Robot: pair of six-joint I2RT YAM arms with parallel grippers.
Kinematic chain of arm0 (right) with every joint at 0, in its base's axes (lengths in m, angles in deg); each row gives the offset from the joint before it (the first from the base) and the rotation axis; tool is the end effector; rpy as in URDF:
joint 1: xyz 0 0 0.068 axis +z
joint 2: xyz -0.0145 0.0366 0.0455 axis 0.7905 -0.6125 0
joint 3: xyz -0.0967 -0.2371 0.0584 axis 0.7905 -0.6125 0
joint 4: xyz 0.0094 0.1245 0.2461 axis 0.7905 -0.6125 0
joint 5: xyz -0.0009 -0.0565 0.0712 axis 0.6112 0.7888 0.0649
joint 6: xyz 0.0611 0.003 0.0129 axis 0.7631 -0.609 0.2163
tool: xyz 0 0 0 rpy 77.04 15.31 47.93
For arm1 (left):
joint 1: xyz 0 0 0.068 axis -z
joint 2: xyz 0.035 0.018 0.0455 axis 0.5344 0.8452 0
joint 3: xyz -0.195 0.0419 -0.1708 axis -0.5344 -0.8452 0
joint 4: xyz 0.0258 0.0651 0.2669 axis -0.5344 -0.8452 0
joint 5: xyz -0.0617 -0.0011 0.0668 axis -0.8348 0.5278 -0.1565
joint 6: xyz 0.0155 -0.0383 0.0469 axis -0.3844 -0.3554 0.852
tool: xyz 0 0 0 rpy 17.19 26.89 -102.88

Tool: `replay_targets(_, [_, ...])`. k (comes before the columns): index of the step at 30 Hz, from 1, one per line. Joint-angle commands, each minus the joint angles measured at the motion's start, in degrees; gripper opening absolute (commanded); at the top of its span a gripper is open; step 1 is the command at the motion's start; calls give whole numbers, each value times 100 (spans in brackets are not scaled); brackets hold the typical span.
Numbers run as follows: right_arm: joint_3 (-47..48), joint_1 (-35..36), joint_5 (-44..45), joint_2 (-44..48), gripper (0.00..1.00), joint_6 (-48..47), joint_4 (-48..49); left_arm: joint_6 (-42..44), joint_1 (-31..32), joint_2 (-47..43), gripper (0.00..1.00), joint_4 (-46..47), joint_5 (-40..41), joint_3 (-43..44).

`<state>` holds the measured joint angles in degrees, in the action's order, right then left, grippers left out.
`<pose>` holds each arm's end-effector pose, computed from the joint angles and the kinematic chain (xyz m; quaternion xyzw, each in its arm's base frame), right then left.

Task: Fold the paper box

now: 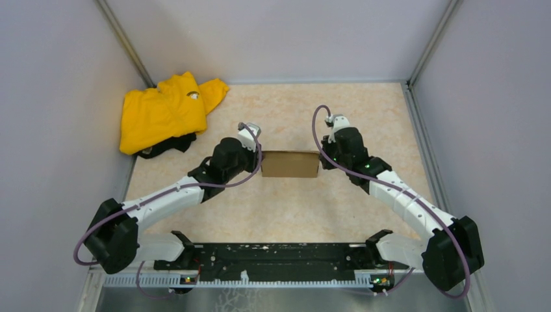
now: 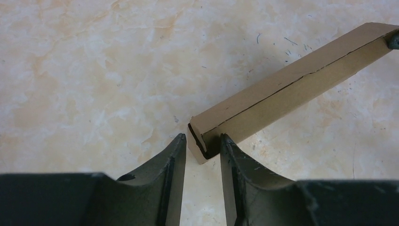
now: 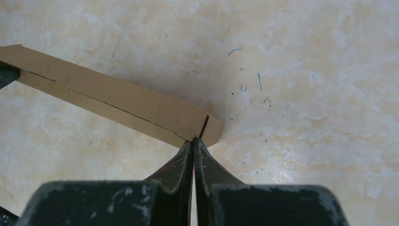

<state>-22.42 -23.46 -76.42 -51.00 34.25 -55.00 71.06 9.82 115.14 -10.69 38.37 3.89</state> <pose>0.2421 0.1319 0.2431 -0.1039 0.8797 0.1644 0.4340 0.2343 -0.2030 0.2237 0.2205 0.8027 -0.1722 0.5267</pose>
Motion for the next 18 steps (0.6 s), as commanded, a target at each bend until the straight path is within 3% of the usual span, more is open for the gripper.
replay_targets(1, [122,93,41,10,0,37,-139,-38,50,-165,42,-355,-203,-177])
replay_targets(5, [131,93,64,-22,0,47,-139,-10,43,-231,46,-423,-175,-165])
replay_targets(13, [173,93,106,-129,0,37,-121,-43,48,-510,45,-436,-263,-182])
replay_targets(18, [215,93,117,-179,0,51,-91,-49,17,-584,55,-368,-206,-169])
